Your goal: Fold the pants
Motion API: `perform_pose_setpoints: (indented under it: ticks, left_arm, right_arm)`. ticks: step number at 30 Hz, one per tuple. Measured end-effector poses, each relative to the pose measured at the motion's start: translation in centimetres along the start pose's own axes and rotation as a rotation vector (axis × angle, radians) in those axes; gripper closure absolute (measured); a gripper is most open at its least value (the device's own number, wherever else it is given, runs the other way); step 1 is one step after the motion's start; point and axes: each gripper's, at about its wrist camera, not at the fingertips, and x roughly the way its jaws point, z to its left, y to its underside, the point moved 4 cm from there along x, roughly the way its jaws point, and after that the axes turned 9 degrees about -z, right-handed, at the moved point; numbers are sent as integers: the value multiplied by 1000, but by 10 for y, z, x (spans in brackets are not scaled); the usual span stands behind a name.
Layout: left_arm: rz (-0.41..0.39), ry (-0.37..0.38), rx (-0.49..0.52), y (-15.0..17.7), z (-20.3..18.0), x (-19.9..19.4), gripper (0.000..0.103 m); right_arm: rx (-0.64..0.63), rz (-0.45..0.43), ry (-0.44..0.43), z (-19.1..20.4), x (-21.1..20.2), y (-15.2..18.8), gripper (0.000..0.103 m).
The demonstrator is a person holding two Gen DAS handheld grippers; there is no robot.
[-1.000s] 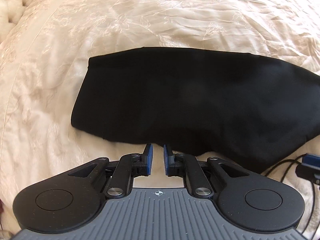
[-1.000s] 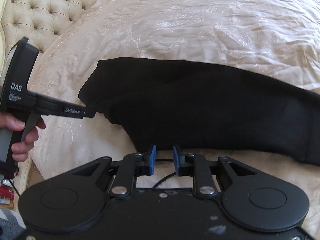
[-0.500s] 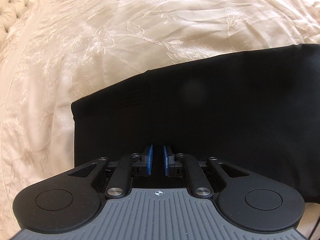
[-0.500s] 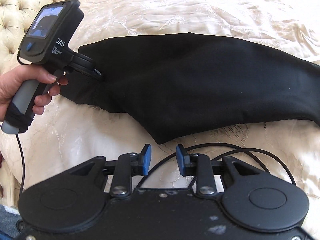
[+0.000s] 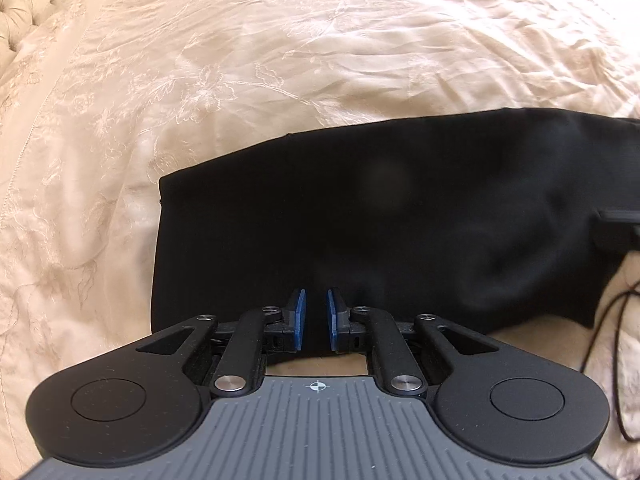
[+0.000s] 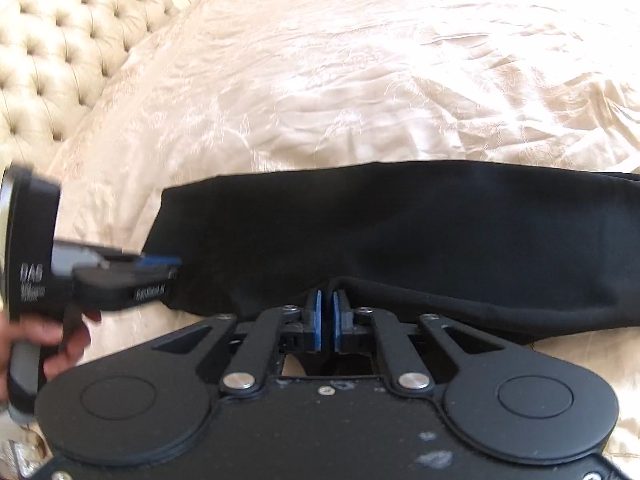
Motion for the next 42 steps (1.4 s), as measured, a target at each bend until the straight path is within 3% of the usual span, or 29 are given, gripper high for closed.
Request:
perform_pose_setpoints:
  ticks: [2,6,9,12,15,20,29,32,34,38,40,42]
  left_arm:
    - [-6,48,31,10,-15,-13,91]
    - [32,149,75,24,-41,-13,91]
    - [42,134,99,23,-58,-3,91]
    - [45,143,43,15,-60,1,91]
    - [55,154,8,3,-56,14,91]
    - [69,92,-16,-10,-46,37,91]
    - [74,55,-2,-18,-45,52,91]
    - [74,54,-3,-21,-44,51,91]
    - [60,51,-13,-22,-43,43,91]
    - [41,36,-40,-12,-36,25,91]
    - [39,29,-50,-7,-40,16,91]
    - [42,29,-56,-5,-43,14,91]
  right_arm:
    - [40,-15,-7,-5,2,-15,101]
    - [107,-13,4,-19,6,-37,101]
    - [85,0,30,-23,7,-44,94]
    - [22,38,32,-20,-2,-33,89]
    - [-43,89,35,-14,-8,-6,87]
    - [-100,141,6,1,-17,41,74]
    - [-256,106,62,29,19,70,72]
    - [-260,154,25,33,31,61,89]
    - [-206,172,0,32,25,43,90]
    - [159,168,-121,4,-2,2,91]
    - [284,217,-138,-11,0,6,92]
    - [321,287,-112,-20,13,24,92]
